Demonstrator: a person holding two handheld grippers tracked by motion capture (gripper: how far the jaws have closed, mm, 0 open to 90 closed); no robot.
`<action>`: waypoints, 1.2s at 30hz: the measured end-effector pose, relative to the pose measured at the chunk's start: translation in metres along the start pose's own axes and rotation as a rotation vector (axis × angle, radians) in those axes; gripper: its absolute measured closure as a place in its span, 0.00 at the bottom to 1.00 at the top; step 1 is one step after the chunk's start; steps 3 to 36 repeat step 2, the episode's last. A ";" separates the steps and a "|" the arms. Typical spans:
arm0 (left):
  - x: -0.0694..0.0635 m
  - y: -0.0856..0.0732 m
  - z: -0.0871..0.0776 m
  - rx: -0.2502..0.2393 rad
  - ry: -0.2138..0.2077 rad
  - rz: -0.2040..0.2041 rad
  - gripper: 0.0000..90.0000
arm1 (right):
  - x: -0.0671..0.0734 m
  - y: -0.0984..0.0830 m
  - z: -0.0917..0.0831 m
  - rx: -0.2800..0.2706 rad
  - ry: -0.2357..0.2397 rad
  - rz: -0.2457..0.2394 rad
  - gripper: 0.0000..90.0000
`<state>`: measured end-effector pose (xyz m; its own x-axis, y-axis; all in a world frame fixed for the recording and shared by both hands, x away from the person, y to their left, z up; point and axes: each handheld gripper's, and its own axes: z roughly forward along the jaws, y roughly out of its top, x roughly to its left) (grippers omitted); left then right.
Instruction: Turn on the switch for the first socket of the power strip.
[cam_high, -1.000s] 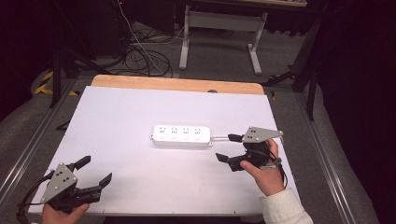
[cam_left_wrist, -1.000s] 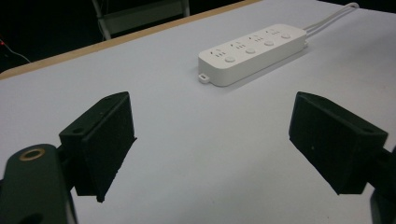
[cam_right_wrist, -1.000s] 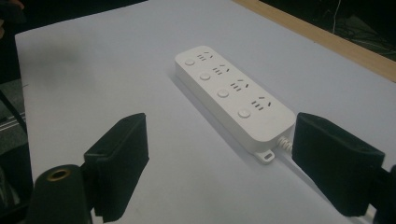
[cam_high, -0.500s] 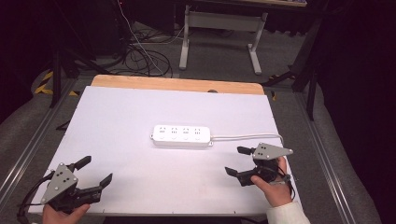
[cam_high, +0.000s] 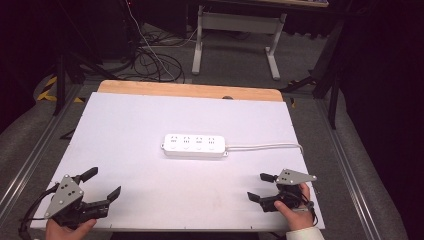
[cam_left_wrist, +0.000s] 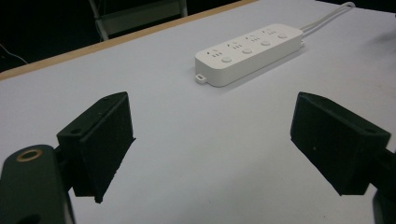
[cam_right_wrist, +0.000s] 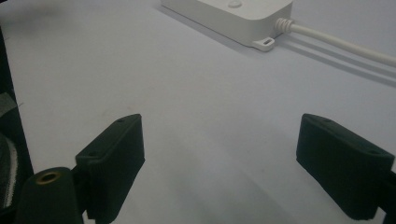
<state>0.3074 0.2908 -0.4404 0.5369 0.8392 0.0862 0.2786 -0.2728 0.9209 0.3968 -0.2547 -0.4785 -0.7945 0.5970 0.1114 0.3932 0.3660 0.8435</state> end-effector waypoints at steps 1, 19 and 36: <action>0.000 0.000 0.001 0.004 -0.001 0.001 0.15 | 0.000 0.000 -0.001 -0.005 -0.005 -0.001 0.18; 0.000 0.000 0.001 0.004 -0.001 0.001 0.15 | 0.000 0.000 -0.001 -0.005 -0.005 -0.001 0.18; 0.000 0.000 0.001 0.004 -0.001 0.001 0.15 | 0.000 0.000 -0.001 -0.005 -0.005 -0.001 0.18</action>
